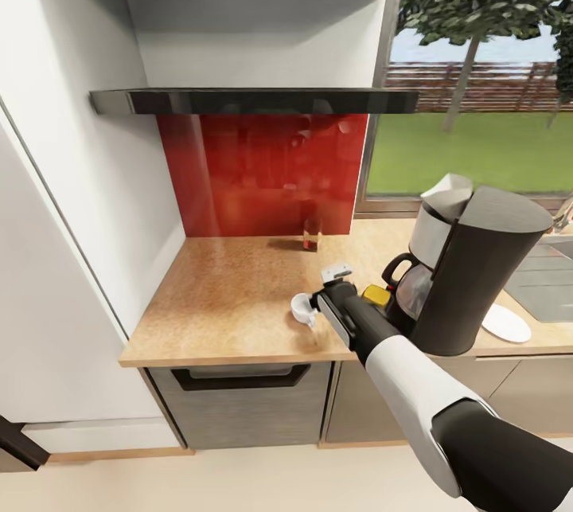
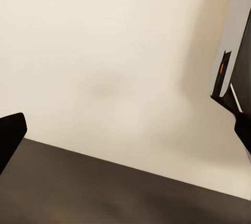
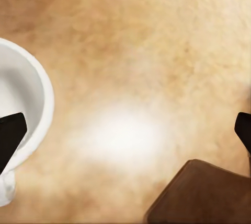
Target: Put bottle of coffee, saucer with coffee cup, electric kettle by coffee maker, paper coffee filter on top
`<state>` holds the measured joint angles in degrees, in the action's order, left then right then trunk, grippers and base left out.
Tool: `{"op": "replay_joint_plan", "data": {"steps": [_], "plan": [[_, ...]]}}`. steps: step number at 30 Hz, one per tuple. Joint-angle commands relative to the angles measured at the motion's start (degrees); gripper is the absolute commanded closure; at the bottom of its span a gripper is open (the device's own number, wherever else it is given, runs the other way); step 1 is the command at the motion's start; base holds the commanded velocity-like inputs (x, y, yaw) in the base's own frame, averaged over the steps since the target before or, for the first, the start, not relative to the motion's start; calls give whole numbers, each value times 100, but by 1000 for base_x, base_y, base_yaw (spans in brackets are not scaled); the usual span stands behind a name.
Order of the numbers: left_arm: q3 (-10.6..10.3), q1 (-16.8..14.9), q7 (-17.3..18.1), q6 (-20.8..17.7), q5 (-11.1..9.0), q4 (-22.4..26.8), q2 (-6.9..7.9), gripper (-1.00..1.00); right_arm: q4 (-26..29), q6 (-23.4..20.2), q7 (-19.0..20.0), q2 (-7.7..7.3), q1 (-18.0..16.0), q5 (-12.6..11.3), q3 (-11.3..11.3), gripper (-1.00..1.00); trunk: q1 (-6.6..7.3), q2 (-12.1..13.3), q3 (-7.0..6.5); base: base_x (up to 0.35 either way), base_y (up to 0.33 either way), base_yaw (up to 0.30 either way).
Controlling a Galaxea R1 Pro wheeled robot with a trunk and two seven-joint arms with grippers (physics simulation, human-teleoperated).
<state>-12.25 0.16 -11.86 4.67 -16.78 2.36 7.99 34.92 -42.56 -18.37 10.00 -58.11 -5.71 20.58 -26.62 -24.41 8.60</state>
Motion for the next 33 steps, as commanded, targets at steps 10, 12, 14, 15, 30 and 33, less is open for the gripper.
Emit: {"op": "replay_joint_plan", "data": {"steps": [10,12,14,15,30,33], "plan": [[-49,5,-18,8,-54,10,-4,-100,-89,-15,-52,0,-7,-62,25,-100,-4,-11,11,12,0,0],[-47,3,-18,8,-58,10,-1,-100,-90,-15,-52,0,-7,-62,25,-100,-4,-11,11,0,0,0],[-48,2,-18,8,-61,10,0,-100,-90,-15,-52,0,-7,-62,25,-100,-4,-11,11,0,4,0],[-49,4,-18,8,-61,10,1,-100,-90,-15,-52,0,-7,-62,25,-100,-4,-11,11,0,50,0],[-32,2,-14,8,-73,8,36,-100,-135,-15,-50,0,-1,-62,17,-100,-4,-11,11,4,71,0],[-27,2,-13,8,-83,8,47,-100,-160,-15,-49,0,1,-62,16,-100,-4,-11,11,95,0,0]]}}
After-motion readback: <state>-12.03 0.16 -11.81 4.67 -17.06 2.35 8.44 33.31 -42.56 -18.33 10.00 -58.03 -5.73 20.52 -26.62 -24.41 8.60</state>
